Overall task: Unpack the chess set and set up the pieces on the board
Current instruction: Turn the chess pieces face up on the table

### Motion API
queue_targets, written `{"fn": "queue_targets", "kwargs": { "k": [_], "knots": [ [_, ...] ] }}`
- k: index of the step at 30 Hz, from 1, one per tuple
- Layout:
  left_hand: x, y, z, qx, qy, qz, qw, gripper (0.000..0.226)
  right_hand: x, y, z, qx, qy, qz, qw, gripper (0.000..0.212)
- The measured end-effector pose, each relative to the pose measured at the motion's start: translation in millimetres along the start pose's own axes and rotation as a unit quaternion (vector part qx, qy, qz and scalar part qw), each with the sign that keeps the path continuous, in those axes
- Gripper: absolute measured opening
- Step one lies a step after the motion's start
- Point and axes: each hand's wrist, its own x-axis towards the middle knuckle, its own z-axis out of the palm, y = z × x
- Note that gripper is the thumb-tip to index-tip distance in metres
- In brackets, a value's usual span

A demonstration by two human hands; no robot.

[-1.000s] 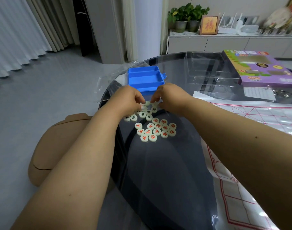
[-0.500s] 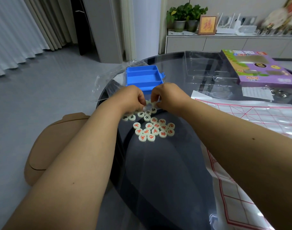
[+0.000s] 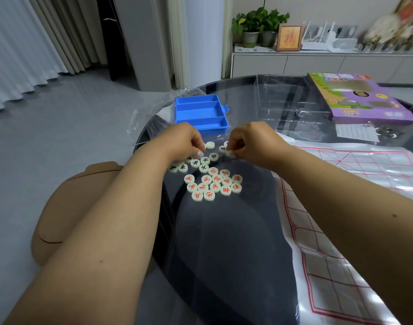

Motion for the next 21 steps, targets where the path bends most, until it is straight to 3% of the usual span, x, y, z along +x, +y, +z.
{"fn": "queue_targets", "kwargs": {
  "k": [9, 16, 21],
  "knots": [
    [-0.2, 6.1, -3.6, 0.047, -0.012, -0.007, 0.999, 0.010, -4.5, 5.3, 4.6, -0.008, -0.028, -0.031, 0.999, 0.013],
    [-0.9, 4.9, -5.9, 0.053, -0.016, -0.005, 0.998, 0.015, -10.8, 17.7, -1.2, 0.055, 0.046, 0.050, 0.996, 0.020],
    [1.4, 6.6, -3.8, 0.069, -0.022, -0.005, 0.997, 0.015, -10.0, 9.5, 6.6, 0.037, -0.007, 0.041, 0.998, 0.026]
  ]
}}
